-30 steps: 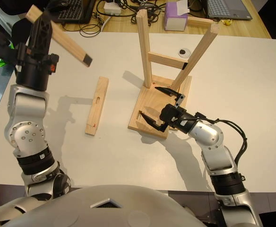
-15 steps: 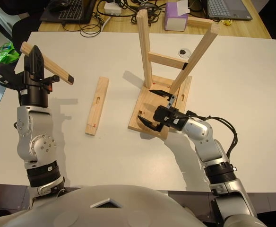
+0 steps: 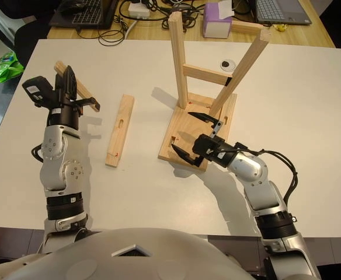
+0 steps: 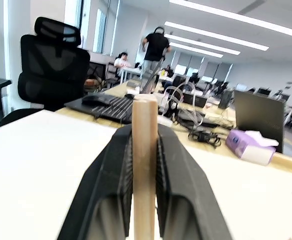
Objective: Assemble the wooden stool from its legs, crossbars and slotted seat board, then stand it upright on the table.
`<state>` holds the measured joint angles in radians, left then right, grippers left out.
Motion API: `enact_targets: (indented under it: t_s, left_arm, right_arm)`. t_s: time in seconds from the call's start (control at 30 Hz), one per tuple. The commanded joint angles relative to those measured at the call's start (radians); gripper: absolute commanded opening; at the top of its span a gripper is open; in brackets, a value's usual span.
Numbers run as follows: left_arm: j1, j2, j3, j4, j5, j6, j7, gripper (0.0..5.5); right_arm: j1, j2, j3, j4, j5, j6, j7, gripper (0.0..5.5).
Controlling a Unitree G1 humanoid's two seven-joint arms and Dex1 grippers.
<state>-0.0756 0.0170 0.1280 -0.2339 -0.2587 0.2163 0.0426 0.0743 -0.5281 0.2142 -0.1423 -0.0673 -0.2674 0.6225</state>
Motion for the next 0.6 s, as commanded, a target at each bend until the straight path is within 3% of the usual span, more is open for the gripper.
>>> enact_targets:
  t_s: [0.03, 0.2, 0.6]
  left_arm:
    - [0.019, -0.088, -0.004, -0.102, -0.098, 0.184, 0.077, 0.41]
    - [0.034, -0.119, -0.046, -0.175, -0.132, 0.268, 0.099, 0.41]
    - [-0.032, -0.101, -0.099, 0.198, -0.044, -0.058, -0.035, 0.41]
  right_arm:
    - [0.014, -0.013, -0.001, -0.023, -0.018, 0.005, 0.001, 5.4]
    - [0.032, -0.021, -0.003, -0.038, -0.018, 0.003, 0.008, 5.4]
    - [0.014, -0.013, 0.017, -0.02, -0.012, -0.003, 0.038, 5.4]
